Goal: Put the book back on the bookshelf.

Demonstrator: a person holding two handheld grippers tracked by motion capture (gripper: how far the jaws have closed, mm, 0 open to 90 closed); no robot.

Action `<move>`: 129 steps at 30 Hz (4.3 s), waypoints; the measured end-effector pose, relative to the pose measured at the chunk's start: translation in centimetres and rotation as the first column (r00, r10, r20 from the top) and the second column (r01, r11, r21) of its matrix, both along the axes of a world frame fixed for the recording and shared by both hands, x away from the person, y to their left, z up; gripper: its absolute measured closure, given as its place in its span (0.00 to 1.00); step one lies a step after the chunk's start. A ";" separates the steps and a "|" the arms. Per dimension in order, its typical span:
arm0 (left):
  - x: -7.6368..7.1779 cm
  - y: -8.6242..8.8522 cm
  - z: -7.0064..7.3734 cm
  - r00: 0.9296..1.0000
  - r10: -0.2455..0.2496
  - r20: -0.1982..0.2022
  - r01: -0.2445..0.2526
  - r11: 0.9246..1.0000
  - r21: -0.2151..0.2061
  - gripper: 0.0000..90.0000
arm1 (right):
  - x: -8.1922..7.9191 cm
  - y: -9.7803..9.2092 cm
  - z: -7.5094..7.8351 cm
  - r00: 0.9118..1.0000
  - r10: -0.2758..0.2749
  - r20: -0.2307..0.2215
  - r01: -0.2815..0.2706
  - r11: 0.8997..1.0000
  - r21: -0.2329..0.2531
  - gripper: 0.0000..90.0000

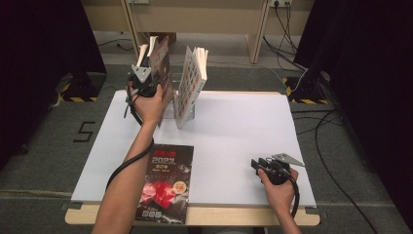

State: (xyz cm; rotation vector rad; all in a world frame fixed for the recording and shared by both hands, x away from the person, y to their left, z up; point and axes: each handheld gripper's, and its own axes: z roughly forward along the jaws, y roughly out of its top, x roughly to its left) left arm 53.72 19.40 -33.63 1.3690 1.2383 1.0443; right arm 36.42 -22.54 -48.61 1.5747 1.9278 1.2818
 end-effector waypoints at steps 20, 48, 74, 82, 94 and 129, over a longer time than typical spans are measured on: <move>0.8 -0.2 -0.3 1.000 0.013 0.000 -0.013 1.000 0.011 0.93 | 0.0 -0.1 0.0 1.000 0.000 0.002 0.000 1.000 0.001 0.69; 2.1 -0.5 -0.8 0.999 0.039 0.009 -0.039 0.999 0.020 0.93 | 0.0 -0.1 0.0 1.000 0.003 0.000 -0.003 1.000 0.007 0.70; 2.6 -0.8 -1.9 0.997 0.074 0.022 -0.075 0.997 0.031 0.93 | 0.0 0.0 -0.1 1.000 0.018 -0.005 -0.018 1.000 0.002 0.71; 2.3 -1.0 -2.4 0.996 0.087 0.019 -0.088 0.995 0.046 0.92 | 0.0 0.0 -0.1 1.000 0.024 -0.002 -0.024 1.000 0.000 0.71; 0.5 -0.7 -3.8 0.994 0.103 -0.034 -0.100 0.991 0.084 0.92 | -0.1 0.1 -0.1 0.999 0.033 0.001 -0.033 0.999 -0.008 0.70; -4.3 1.0 -4.2 0.996 0.043 -0.072 -0.040 0.998 0.043 0.80 | -0.3 0.4 -0.2 0.999 0.035 -0.014 -0.036 0.999 -0.013 0.69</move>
